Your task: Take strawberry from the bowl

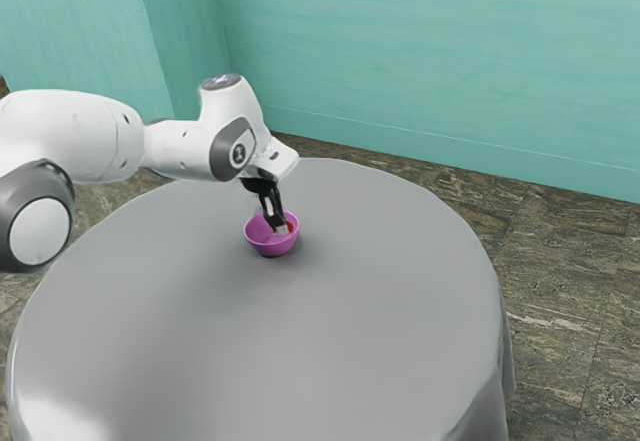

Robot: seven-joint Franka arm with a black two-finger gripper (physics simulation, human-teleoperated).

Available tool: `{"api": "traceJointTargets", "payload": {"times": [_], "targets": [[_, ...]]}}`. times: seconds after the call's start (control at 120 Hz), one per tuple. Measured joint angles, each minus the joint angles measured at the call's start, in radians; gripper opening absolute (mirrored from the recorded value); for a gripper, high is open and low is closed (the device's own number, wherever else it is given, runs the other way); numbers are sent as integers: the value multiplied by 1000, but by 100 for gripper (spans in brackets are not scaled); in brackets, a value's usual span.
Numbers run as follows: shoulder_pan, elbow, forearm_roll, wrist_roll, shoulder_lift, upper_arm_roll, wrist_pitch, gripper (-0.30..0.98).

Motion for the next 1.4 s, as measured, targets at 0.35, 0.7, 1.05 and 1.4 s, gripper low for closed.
{"api": "traceJointTargets", "payload": {"times": [0.35, 0.7, 1.05, 1.4], "targets": [[-99, -54, 2, -29, -12, -3, 5, 3], [-103, -80, -20, -36, -16, -3, -2, 37], [-145, -164, 7, -83, -463, 62, -264, 63], [-81, -22, 110, -255, -660, 78, -733, 67]]}}
